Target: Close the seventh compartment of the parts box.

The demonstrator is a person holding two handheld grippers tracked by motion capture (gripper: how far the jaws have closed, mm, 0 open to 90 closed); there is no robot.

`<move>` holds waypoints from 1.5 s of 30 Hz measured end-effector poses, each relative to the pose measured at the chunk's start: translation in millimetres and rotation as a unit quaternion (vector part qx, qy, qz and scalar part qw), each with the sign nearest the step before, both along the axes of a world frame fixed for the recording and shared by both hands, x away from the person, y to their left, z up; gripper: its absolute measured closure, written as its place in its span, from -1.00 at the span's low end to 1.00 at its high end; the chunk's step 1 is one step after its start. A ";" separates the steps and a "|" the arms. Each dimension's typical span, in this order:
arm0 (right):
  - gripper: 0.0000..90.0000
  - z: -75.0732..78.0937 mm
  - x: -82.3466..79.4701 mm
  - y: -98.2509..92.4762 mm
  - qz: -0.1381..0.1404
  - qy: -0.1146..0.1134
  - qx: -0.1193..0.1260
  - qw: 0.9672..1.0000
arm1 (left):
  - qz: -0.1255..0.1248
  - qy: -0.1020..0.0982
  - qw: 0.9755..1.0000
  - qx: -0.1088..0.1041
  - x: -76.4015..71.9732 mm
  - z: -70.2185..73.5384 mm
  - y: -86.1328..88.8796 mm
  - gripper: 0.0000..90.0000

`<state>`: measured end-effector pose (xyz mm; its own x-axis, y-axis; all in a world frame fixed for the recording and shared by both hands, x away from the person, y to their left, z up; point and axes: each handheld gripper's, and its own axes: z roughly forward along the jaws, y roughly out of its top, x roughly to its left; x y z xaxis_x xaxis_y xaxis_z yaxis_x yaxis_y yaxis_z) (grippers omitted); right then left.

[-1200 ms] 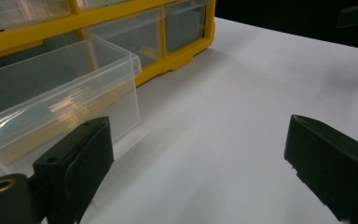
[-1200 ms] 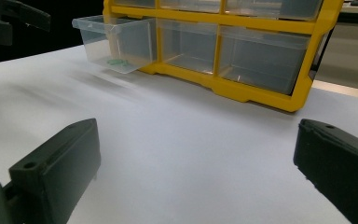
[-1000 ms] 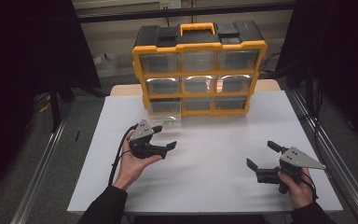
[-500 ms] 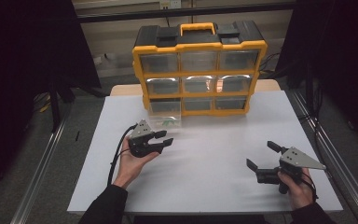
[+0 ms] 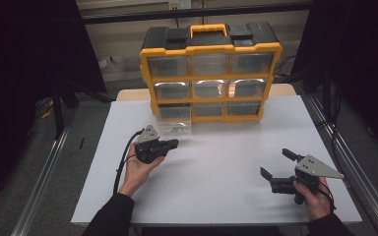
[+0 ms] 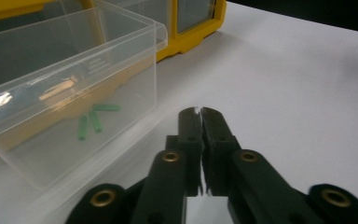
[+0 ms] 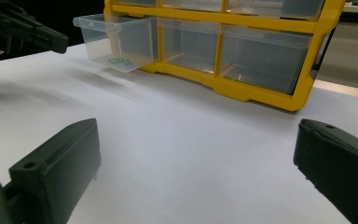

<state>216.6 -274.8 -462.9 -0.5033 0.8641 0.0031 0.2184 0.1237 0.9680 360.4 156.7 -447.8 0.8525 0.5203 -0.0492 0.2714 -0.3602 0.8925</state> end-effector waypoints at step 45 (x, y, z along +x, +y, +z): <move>-0.99 -0.1 0.2 0.0 -0.001 0.001 0.000 1.000 | 0.058 0.003 0.998 0.011 47.6 -6.9 -6.5 1.00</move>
<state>216.8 -274.8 -463.0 -0.5013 0.8652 0.0044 0.2213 0.1233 0.9674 408.0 150.2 -454.7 0.7858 0.6170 -0.0427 0.3184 -0.3445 0.8831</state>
